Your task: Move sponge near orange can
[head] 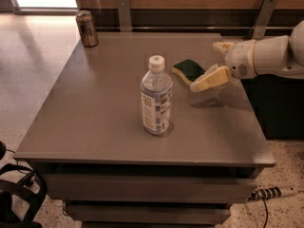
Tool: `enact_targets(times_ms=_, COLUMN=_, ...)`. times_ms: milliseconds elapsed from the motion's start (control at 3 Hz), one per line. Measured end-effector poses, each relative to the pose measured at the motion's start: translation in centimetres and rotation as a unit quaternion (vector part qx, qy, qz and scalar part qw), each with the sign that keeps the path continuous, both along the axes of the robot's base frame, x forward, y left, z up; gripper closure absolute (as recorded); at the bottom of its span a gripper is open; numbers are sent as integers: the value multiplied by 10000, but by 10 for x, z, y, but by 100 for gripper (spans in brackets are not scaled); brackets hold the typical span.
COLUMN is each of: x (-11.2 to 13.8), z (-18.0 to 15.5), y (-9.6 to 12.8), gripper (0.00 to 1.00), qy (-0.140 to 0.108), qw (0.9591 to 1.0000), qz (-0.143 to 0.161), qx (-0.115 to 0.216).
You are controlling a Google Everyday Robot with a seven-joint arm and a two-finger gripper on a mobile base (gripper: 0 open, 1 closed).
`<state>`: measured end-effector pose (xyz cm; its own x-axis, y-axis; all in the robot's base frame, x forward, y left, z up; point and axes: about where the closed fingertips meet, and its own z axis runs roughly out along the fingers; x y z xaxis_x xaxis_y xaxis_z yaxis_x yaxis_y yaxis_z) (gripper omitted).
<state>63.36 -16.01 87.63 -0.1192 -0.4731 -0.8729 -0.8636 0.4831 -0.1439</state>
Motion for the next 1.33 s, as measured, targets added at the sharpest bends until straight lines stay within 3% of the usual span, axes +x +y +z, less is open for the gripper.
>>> enact_targets(times_ms=667, x=22, z=-24, y=21, gripper=0, qy=202, qw=9992, qz=-332, qx=46)
enact_targets(times_ms=1333, x=24, z=-66, y=3, gripper=0, qy=507, qw=9960, qz=-715, qx=-145)
